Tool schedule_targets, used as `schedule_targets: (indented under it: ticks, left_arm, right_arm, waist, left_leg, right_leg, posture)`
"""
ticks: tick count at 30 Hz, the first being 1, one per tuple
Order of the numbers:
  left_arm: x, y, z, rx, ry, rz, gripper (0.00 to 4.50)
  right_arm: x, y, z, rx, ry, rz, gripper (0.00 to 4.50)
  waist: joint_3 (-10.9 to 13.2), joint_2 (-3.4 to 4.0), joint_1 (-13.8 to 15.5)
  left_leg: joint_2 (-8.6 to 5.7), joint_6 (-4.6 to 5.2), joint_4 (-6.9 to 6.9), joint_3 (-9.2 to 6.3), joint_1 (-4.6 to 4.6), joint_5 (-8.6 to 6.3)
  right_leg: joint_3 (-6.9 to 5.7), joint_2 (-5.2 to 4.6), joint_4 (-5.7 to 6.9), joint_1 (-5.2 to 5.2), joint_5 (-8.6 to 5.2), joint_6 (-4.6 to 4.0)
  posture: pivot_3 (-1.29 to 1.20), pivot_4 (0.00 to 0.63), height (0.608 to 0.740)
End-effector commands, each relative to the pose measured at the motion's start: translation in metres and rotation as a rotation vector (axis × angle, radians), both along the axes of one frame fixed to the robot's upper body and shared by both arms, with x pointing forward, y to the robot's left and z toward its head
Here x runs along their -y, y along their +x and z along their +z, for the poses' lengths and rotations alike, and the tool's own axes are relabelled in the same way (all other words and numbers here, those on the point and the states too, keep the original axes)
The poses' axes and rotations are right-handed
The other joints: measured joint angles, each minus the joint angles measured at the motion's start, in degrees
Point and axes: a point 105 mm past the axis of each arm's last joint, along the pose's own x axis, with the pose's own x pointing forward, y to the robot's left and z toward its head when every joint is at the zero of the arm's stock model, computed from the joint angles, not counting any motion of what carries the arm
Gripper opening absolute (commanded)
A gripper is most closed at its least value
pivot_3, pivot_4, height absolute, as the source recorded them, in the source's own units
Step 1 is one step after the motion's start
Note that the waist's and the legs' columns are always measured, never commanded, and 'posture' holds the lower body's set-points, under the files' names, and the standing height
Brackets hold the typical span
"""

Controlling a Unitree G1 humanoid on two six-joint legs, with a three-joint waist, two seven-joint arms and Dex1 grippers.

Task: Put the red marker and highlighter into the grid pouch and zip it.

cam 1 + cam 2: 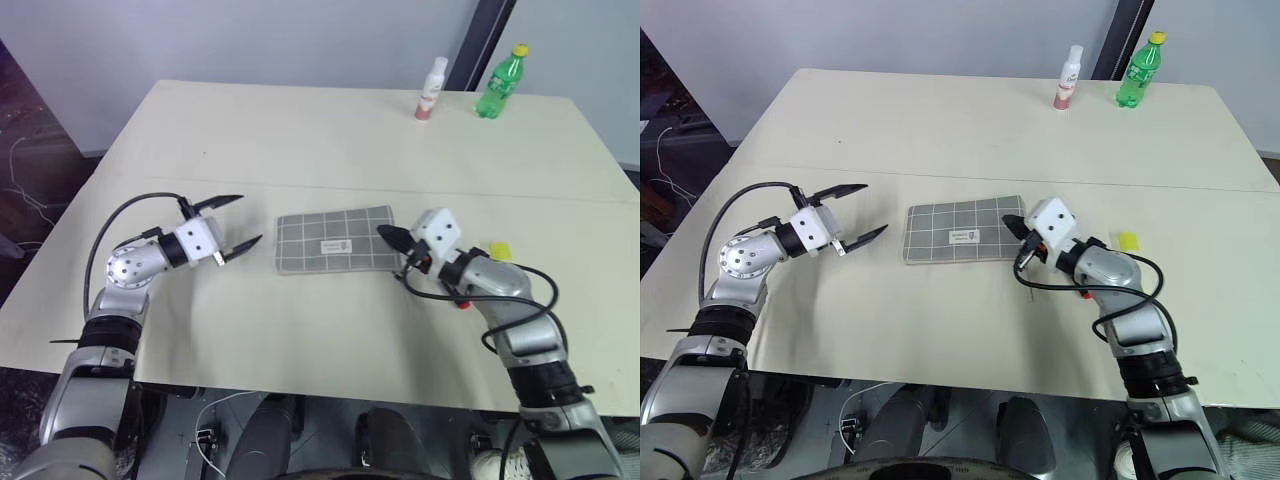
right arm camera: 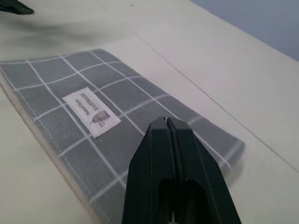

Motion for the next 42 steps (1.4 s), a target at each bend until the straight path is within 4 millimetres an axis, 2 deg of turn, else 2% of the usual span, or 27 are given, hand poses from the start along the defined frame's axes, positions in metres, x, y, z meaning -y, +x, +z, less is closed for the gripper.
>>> schedule_targets:
  ticks: [1, 6, 10, 13, 17, 27, 28, 29, 35, 36, 39, 42]
  left_arm:
    - [0.001, -0.004, -0.002, 0.047, 0.102, -0.043, 4.11]
    - [0.0, -0.004, -0.008, 0.082, 0.19, -0.071, 4.11]
    - [0.0, -0.002, -0.011, 0.099, 0.24, -0.079, 4.11]
    - [0.009, -0.003, -0.019, 0.111, 0.268, -0.111, 4.11]
    - [0.028, 0.002, -0.021, 0.11, 0.207, -0.12, 4.11]
    - [0.067, 0.005, -0.038, 0.036, 0.263, -0.237, 4.11]
    - [0.069, 0.005, -0.039, 0.016, 0.258, -0.239, 3.59]
    - [0.07, 0.006, -0.04, 0.01, 0.254, -0.237, 3.35]
    - [0.072, 0.006, -0.04, -0.009, 0.228, -0.241, 0.21]
    - [0.071, 0.005, -0.039, -0.01, 0.223, -0.243, 0.01]
    - [0.068, 0.005, -0.035, -0.017, 0.186, -0.234, 0.01]
    - [0.06, 0.006, -0.029, -0.016, 0.14, -0.207, 0.0]
  right_arm:
    - [-0.007, 0.01, 0.007, 0.051, -0.017, -0.027, 0.03]
    - [-0.007, 0.024, -0.017, 0.06, -0.232, -0.078, 0.03]
    - [-0.005, 0.027, -0.02, 0.065, -0.257, -0.096, 0.03]
    - [-0.005, 0.024, -0.021, 0.058, -0.243, -0.091, 0.03]
    - [-0.001, 0.021, -0.021, 0.05, -0.237, -0.093, 0.03]
    - [-0.002, 0.019, -0.014, 0.062, -0.217, -0.094, 0.03]
    - [-0.002, 0.019, -0.014, 0.063, -0.217, -0.094, 0.0]
    - [-0.002, 0.018, -0.014, 0.064, -0.218, -0.094, 0.0]
    - [0.002, 0.016, -0.011, 0.067, -0.214, -0.104, 0.0]
    - [0.002, 0.015, -0.009, 0.067, -0.202, -0.1, 0.0]
    - [0.0, 0.012, 0.002, 0.045, -0.102, -0.081, 0.0]
    - [0.0, 0.006, 0.018, 0.049, -0.034, -0.057, 0.95]
  waist:
    - [0.0, 0.0, 0.0]
    - [0.0, 0.0, 0.2]
    - [0.0, 0.0, 0.2]
    - [0.0, 0.0, 0.1]
    - [0.0, 0.0, 0.3]
    - [0.0, -0.01, 0.3]
    - [0.0, -0.01, 0.2]
    - [0.0, -0.01, 0.2]
    - [0.0, -0.01, 0.1]
    - [0.0, 0.0, 0.1]
    - [0.0, 0.0, 0.0]
    - [0.0, 0.0, 0.0]
  left_leg:
    - [0.0, 0.0, -0.01, 0.03, 0.01, 0.0]
    - [0.02, 0.0, -0.06, 0.21, 0.03, 0.0]
    - [0.03, 0.0, -0.07, 0.33, 0.03, 0.0]
    - [0.06, 0.0, -0.06, 0.42, 0.09, 0.0]
    - [0.08, 0.0, -0.06, 0.46, 0.11, 0.0]
    - [0.1, 0.01, 0.02, 0.5, 0.12, 0.01]
    - [0.09, 0.01, 0.03, 0.5, 0.11, 0.01]
    - [0.09, 0.01, 0.04, 0.51, 0.11, 0.01]
    - [0.12, 0.02, 0.04, 0.52, 0.15, 0.01]
    - [0.12, 0.02, 0.04, 0.52, 0.16, 0.01]
    - [0.13, 0.02, 0.04, 0.52, 0.16, 0.01]
    - [0.14, 0.03, 0.04, 0.52, 0.15, 0.01]
  right_leg:
    - [0.02, 0.0, 0.0, -0.01, 0.0, 0.0]
    - [0.18, 0.03, 0.08, -0.12, 0.0, 0.0]
    - [0.28, 0.03, 0.12, -0.18, 0.01, 0.0]
    - [0.32, 0.03, 0.17, -0.17, 0.01, 0.01]
    - [0.34, 0.04, 0.22, -0.18, 0.01, 0.01]
    - [0.34, 0.03, 0.27, -0.16, 0.01, 0.02]
    - [0.34, 0.03, 0.27, -0.15, 0.02, 0.02]
    - [0.34, 0.03, 0.27, -0.15, 0.02, 0.02]
    - [0.34, 0.03, 0.31, -0.14, 0.02, 0.03]
    - [0.34, 0.03, 0.31, -0.14, 0.02, 0.02]
    - [0.34, 0.03, 0.31, -0.13, 0.02, 0.03]
    - [0.34, 0.02, 0.31, -0.15, 0.02, 0.02]
  posture:
    - [0.0, 0.15, 0.74]
    - [0.0, 0.15, 0.74]
    - [0.0, 0.15, 0.74]
    - [0.0, 0.15, 0.74]
    - [0.0, 0.15, 0.74]
    - [0.0, 0.15, 0.74]
    - [0.0, 0.15, 0.74]
    - [0.0, 0.15, 0.74]
    - [0.0, 0.15, 0.74]
    - [0.0, 0.15, 0.74]
    - [0.0, 0.15, 0.74]
    - [0.0, 0.15, 0.74]
